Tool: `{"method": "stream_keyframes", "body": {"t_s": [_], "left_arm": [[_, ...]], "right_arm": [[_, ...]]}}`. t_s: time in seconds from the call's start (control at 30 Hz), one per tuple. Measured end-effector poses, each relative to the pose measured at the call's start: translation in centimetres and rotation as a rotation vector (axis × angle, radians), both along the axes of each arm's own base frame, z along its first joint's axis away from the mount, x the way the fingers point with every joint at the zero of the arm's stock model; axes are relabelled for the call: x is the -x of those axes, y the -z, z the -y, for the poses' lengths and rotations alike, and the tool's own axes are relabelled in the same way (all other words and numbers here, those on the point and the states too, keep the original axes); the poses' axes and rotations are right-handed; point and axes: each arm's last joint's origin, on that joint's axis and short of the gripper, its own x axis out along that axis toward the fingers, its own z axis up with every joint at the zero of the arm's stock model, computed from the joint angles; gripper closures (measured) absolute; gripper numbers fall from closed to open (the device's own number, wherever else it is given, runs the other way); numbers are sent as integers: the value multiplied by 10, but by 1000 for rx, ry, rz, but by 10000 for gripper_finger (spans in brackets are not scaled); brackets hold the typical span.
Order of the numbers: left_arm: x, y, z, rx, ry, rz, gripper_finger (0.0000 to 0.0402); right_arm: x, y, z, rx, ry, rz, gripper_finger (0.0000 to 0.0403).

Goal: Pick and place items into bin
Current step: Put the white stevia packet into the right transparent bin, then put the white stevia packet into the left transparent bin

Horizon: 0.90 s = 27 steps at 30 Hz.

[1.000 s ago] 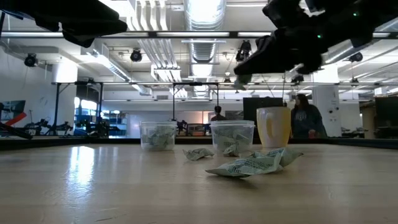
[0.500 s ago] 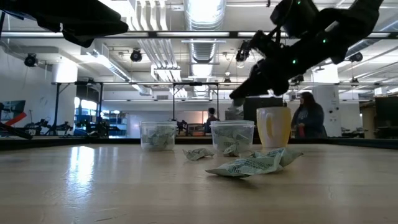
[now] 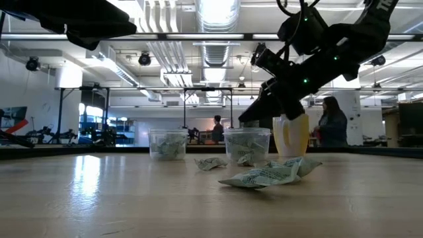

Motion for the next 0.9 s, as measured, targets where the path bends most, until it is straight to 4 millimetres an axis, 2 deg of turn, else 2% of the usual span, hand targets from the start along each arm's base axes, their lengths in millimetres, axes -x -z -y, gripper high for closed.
{"method": "stream_keyframes", "body": {"t_s": [0.17, 0.4, 0.6, 0.9], "left_arm": [[-1, 1, 1, 3, 0, 2, 257], [-1, 1, 1, 6, 0, 5, 257], [-1, 1, 1, 6, 0, 5, 257], [-1, -1, 1, 18, 1, 19, 257]], "right_arm": [[-7, 7, 0, -5, -5, -43, 394], [-8, 4, 0, -6, -5, -36, 384], [-3, 2, 0, -20, 7, -76, 331], [0, -15, 0, -18, 7, -16, 247]]}}
